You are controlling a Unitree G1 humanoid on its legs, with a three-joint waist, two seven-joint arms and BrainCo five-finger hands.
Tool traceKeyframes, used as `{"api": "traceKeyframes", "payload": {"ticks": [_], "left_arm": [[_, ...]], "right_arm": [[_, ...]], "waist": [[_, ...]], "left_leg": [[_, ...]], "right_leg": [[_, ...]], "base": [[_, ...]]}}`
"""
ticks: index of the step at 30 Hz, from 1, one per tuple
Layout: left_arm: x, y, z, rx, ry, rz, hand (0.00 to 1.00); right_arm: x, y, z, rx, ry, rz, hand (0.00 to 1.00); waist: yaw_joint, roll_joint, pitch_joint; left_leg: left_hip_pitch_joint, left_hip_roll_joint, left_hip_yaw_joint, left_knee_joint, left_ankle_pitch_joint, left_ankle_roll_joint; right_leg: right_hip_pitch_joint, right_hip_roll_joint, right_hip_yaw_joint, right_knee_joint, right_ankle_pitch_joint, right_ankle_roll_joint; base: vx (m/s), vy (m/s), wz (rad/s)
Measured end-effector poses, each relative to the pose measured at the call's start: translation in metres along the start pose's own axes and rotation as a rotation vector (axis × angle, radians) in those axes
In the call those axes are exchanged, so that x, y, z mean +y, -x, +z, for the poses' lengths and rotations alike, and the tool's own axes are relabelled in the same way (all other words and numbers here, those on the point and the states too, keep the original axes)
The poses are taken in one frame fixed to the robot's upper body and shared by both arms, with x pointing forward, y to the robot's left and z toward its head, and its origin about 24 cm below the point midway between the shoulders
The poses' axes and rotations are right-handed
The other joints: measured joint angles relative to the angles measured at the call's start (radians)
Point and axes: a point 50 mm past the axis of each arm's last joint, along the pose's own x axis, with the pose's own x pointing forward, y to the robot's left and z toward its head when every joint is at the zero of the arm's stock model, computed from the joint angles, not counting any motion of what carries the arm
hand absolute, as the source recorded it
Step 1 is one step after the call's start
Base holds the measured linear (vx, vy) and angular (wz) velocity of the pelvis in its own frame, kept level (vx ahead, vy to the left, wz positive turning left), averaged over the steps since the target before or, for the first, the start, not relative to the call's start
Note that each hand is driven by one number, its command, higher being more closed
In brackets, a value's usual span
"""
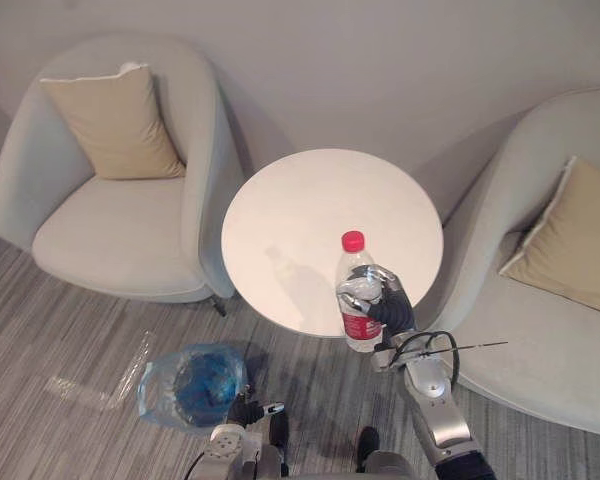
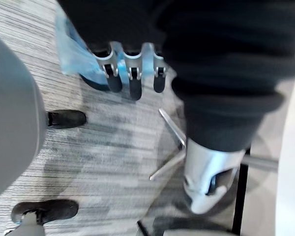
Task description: Gather rubbish on tea table into small bin, then transfer packed bag to large trash can.
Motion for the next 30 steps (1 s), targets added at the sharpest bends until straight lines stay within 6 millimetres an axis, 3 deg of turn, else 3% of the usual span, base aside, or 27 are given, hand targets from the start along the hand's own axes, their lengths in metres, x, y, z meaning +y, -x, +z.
{"api": "traceKeyframes", "payload": {"ticks": [4, 7, 13, 15, 17, 18, 19, 20, 21, 23, 25, 28, 30], "left_arm": [[-0.002, 0.001, -0.005, 0.023, -0.028, -0.015, 0.0], [-0.003, 0.0, -0.005, 0.028, -0.03, -0.017, 0.0], [-0.004, 0.0, -0.008, 0.038, -0.033, -0.022, 0.0], [-0.01, -0.001, -0.003, 0.023, -0.041, -0.037, 0.0], [-0.011, -0.001, -0.003, 0.022, -0.051, -0.043, 0.0], [-0.013, -0.001, -0.002, 0.016, -0.072, -0.054, 0.0], [-0.015, -0.003, 0.002, 0.007, -0.078, -0.065, 0.0], [-0.019, -0.002, -0.001, 0.022, -0.077, -0.079, 0.0], [-0.023, -0.001, -0.003, 0.024, -0.086, -0.093, 0.0], [-0.029, 0.0, -0.004, 0.026, -0.088, -0.11, 0.0], [-0.034, 0.003, -0.008, 0.035, -0.116, -0.134, 0.0], [-0.026, 0.003, -0.01, 0.037, -0.17, -0.143, 0.0], [-0.022, 0.003, -0.012, 0.042, -0.185, -0.136, 0.0]], "right_arm": [[0.007, 0.002, 0.011, -0.055, 0.007, -0.001, 1.0], [0.011, 0.0, 0.018, -0.094, 0.025, 0.004, 1.0], [0.016, 0.0, 0.025, -0.125, 0.026, 0.031, 1.0], [0.016, -0.004, 0.033, -0.169, 0.03, 0.027, 1.0], [0.017, -0.009, 0.038, -0.192, 0.034, 0.032, 1.0], [0.015, -0.012, 0.042, -0.215, 0.043, 0.025, 1.0], [0.014, -0.014, 0.044, -0.224, 0.05, 0.023, 1.0], [0.014, -0.016, 0.046, -0.236, 0.053, 0.02, 1.0], [0.014, -0.017, 0.048, -0.247, 0.053, 0.017, 1.0], [0.011, -0.017, 0.048, -0.253, 0.053, -0.003, 1.0], [0.007, -0.018, 0.048, -0.256, 0.074, -0.03, 1.0], [0.011, -0.019, 0.033, -0.191, 0.048, -0.052, 1.0], [0.02, -0.02, 0.023, -0.146, 0.029, -0.029, 1.0]], "waist": [[-0.016, -0.02, -0.022], [-0.016, -0.019, -0.023], [-0.015, -0.004, -0.034], [-0.008, 0.013, -0.028], [-0.01, 0.018, -0.025], [-0.028, 0.01, -0.025], [-0.019, 0.012, -0.024], [-0.02, 0.02, -0.029], [-0.029, 0.02, -0.029], [-0.045, 0.024, -0.031], [-0.053, 0.04, -0.04], [-0.058, -0.006, -0.045], [-0.052, -0.013, -0.049]], "left_leg": [[0.006, -0.001, -0.005, 0.003, 0.0, 0.0], [0.009, -0.001, -0.009, 0.011, 0.0, 0.0], [-0.069, -0.007, -0.102, 0.056, 0.011, -0.003], [-0.106, -0.006, -0.144, 0.066, 0.042, -0.004], [-0.134, -0.029, -0.139, 0.077, 0.092, 0.022], [-0.145, -0.047, -0.08, 0.052, 0.135, 0.073], [-0.155, -0.034, -0.001, 0.104, 0.088, 0.086], [-0.161, -0.004, 0.155, 0.214, -0.02, 0.109], [-0.143, 0.021, 0.267, 0.268, -0.075, 0.104], [-0.094, 0.067, 0.384, 0.261, -0.107, 0.08], [-0.05, 0.058, 0.376, 0.142, -0.101, 0.031], [-0.011, 0.004, 0.339, 0.042, -0.054, 0.052], [0.024, -0.019, 0.34, 0.013, -0.05, 0.057]], "right_leg": [[0.002, -0.001, 0.0, 0.006, 0.001, 0.0], [0.015, -0.001, -0.001, 0.01, 0.0, 0.0], [0.008, 0.0, -0.076, 0.019, -0.011, -0.008], [-0.008, 0.001, -0.128, 0.067, -0.05, -0.027], [-0.023, 0.004, -0.121, 0.099, -0.082, -0.05], [-0.035, -0.03, -0.148, 0.094, -0.08, -0.073], [-0.039, -0.037, -0.172, 0.099, -0.071, -0.06], [-0.038, -0.057, -0.212, 0.122, -0.068, -0.058], [-0.035, -0.076, -0.246, 0.129, -0.066, -0.054], [-0.031, -0.096, -0.3, 0.141, -0.061, -0.045], [-0.028, -0.093, -0.336, 0.132, -0.045, -0.02], [0.018, -0.098, -0.324, 0.067, -0.003, 0.003], [0.038, -0.107, -0.293, 0.049, 0.002, 0.009]], "base": [[-0.05, 0.005, 0.02], [-0.03, -0.006, 0.05], [-0.05, -0.029, 0.46], [-0.07, -0.06, 0.98], [-0.12, -0.055, 0.99], [-0.15, -0.024, 1.18], [-0.11, 0.0, 1.24], [-0.04, 0.049, 0.88], [0.0, 0.047, 0.98], [0.01, 0.095, 0.87], [0.0, 0.171, 0.83], [-0.03, 0.179, 0.53], [-0.02, 0.145, -0.02]]}}
